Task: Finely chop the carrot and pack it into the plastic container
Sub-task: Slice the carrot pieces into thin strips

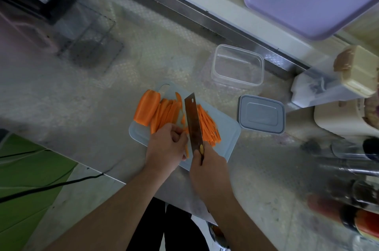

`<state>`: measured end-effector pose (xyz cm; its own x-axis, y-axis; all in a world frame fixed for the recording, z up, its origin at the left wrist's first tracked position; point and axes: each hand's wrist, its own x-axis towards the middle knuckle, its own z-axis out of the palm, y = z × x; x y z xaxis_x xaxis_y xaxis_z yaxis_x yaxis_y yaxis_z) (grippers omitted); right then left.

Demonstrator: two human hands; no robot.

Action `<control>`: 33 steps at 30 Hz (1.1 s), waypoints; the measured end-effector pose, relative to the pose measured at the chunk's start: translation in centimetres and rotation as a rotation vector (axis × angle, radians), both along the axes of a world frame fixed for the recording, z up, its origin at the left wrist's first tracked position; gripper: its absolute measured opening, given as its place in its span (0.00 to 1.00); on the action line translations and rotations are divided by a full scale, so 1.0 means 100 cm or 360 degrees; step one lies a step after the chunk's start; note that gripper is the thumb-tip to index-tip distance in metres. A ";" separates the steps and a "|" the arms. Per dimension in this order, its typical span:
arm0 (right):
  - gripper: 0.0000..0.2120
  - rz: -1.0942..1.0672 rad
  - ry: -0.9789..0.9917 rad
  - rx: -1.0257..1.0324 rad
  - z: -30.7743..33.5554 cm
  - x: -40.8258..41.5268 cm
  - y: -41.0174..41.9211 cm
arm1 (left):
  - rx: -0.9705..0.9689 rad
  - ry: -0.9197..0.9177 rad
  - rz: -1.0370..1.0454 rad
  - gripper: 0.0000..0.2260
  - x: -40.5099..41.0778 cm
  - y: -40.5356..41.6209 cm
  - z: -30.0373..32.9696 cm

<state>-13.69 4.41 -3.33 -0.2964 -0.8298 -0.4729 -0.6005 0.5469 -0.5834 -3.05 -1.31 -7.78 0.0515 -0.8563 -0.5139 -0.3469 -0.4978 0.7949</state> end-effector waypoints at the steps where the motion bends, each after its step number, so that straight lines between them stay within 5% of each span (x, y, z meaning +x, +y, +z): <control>1: 0.09 0.0000 0.0001 0.0008 0.000 0.001 0.001 | -0.0009 -0.0013 -0.0002 0.06 0.000 0.000 0.000; 19: 0.06 0.0055 0.0037 0.0100 -0.002 0.001 0.004 | -0.0099 -0.0078 -0.0006 0.07 0.000 0.003 -0.002; 27: 0.06 0.0048 0.0055 0.0123 0.003 -0.011 0.007 | -0.0356 -0.0348 -0.0110 0.08 -0.001 -0.012 0.001; 33: 0.05 0.0060 0.0049 0.0156 0.005 -0.013 0.006 | -0.0238 -0.0658 -0.0192 0.08 -0.006 -0.033 0.002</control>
